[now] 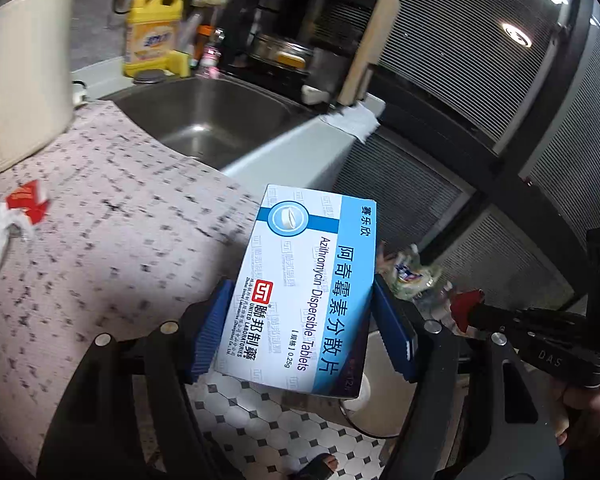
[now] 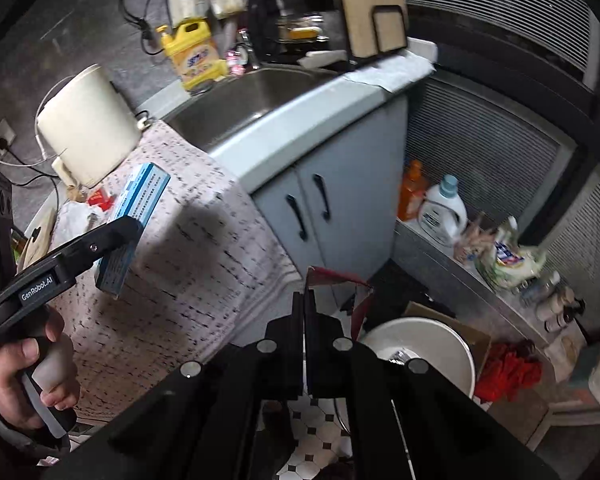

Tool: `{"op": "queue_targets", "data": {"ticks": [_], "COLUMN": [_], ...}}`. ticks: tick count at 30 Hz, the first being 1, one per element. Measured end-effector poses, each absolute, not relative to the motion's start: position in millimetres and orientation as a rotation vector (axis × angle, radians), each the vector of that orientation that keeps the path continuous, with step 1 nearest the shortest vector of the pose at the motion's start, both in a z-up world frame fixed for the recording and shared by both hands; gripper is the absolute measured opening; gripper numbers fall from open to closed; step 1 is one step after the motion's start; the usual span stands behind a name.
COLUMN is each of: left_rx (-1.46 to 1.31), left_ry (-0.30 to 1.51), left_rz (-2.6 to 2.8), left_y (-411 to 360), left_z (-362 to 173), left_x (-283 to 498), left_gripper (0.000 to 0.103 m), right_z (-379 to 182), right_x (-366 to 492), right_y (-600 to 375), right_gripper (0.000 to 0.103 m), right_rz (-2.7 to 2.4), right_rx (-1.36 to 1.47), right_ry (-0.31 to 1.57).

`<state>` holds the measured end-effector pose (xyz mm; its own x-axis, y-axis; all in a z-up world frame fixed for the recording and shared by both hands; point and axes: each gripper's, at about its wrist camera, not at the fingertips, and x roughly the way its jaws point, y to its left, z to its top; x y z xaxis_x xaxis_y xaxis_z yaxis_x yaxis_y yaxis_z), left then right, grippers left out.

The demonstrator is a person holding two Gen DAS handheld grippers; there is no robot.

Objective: Collect trash
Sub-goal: 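Carry the medicine box and red packet over the bin with both tools, then open both tools to drop the medicine box and red packet into the bin, then return both tools to the counter above the remaining trash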

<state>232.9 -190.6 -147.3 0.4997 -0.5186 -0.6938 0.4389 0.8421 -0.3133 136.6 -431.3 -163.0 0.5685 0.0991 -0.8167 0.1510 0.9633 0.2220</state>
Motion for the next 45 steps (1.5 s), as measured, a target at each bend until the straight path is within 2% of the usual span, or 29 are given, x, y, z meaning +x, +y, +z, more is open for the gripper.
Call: {"op": "queue_targets", "data": {"ticks": [16,17,18,20,33,34,37,45], "left_rx": [-0.045,-0.043,-0.043,-0.04,-0.031,-0.058,-0.092,-0.095], "left_ry": [0.999,1.006,1.015,1.027,1.108,1.123,1.12,1.068], "left_rz": [-0.681,-0.683,-0.686,-0.692,-0.825,-0.862,-0.891,-0.776], "left_y": [-282.0,-285.9,-290.2,-297.1,-356.6,-360.1,-364.8,-334.0], "left_z": [-196.4,-199.4,-203.1,-208.2,-239.4,-240.5,-238.3,-221.9], "left_x": [179.0,177.0,173.7,168.8,135.4,134.4,132.9,144.6], "left_gripper": [0.069,0.069,0.069,0.069,0.069,0.071,0.094,0.096], "right_z": [-227.2,-228.2,-228.7,-225.8,-219.5,-219.3,-217.6,-213.0], "right_x": [53.6,51.3,47.5,37.6,-10.3,-12.4,-19.6,-15.1], "right_y": [-516.3,-519.3,-522.1,-527.8,-569.5,-571.5,-576.6,-568.3], "right_gripper": [0.006,0.01,0.028,0.05,0.049,0.049,0.049,0.056], "right_rz": [-0.18,-0.181,-0.184,-0.212,-0.307,-0.313,-0.33,-0.31], "right_rx": [0.427,0.433,0.434,0.421,0.438,0.439,0.449,0.46], "right_ry": [1.116,1.119,1.116,1.091,1.071,1.068,1.059,1.034]}}
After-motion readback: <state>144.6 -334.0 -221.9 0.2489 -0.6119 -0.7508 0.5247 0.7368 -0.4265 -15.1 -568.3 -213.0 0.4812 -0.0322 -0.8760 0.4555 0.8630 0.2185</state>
